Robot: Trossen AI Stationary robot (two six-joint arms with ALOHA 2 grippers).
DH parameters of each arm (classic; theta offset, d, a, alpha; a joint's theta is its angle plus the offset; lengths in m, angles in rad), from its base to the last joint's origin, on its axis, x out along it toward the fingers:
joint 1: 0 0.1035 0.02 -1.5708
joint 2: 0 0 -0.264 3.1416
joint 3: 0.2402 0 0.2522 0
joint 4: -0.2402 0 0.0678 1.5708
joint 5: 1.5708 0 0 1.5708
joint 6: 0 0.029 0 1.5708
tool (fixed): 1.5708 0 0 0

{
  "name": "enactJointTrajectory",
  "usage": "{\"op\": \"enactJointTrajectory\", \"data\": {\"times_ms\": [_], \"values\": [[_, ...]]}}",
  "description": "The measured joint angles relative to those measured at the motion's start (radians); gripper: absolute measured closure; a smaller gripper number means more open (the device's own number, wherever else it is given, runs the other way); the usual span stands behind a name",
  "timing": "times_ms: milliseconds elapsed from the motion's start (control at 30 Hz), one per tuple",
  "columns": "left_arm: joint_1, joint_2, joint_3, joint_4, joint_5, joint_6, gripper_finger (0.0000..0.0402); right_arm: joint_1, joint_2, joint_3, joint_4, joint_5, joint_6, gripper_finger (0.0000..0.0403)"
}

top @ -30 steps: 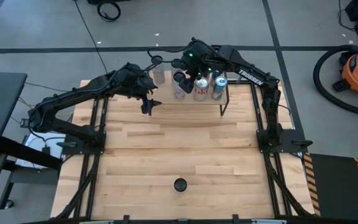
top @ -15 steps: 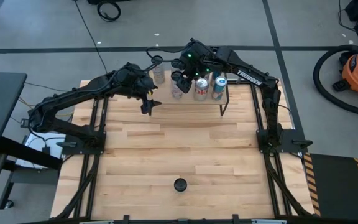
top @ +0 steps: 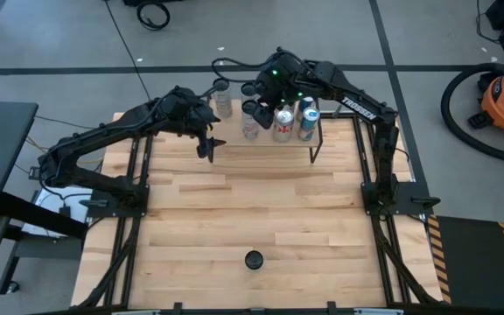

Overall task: Place canned beverage on shelf
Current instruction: Put the white soda can aligned with the other white soda can on the shelf

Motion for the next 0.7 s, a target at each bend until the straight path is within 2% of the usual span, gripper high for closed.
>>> {"op": "enactJointTrajectory", "data": {"times_ms": [100, 333, 467, 600, 700], "values": [[0.015, -0.008, -0.001, -0.011, -0.003, -0.012, 0.0008, 0.002, -0.009, 0.0, 0.004, -0.049, 0.009, 0.0147], [0.012, -0.051, 0.0, -0.058, -0.003, -0.049, 0.0008, 0.025, -0.03, -0.001, -0.014, -0.047, 0.027, 0.0147], [-0.005, -0.099, 0.0, -0.1, -0.003, -0.064, 0.0008, 0.062, -0.038, -0.001, -0.05, -0.046, -0.018, 0.0147], [-0.025, -0.163, 0.0, -0.142, -0.002, -0.091, 0.0008, 0.112, -0.039, -0.001, -0.096, -0.003, -0.059, 0.0147], [-0.042, -0.206, 0.0, -0.168, -0.003, -0.117, 0.0008, 0.148, -0.039, -0.001, -0.115, 0.07, -0.033, 0.0147]]}}
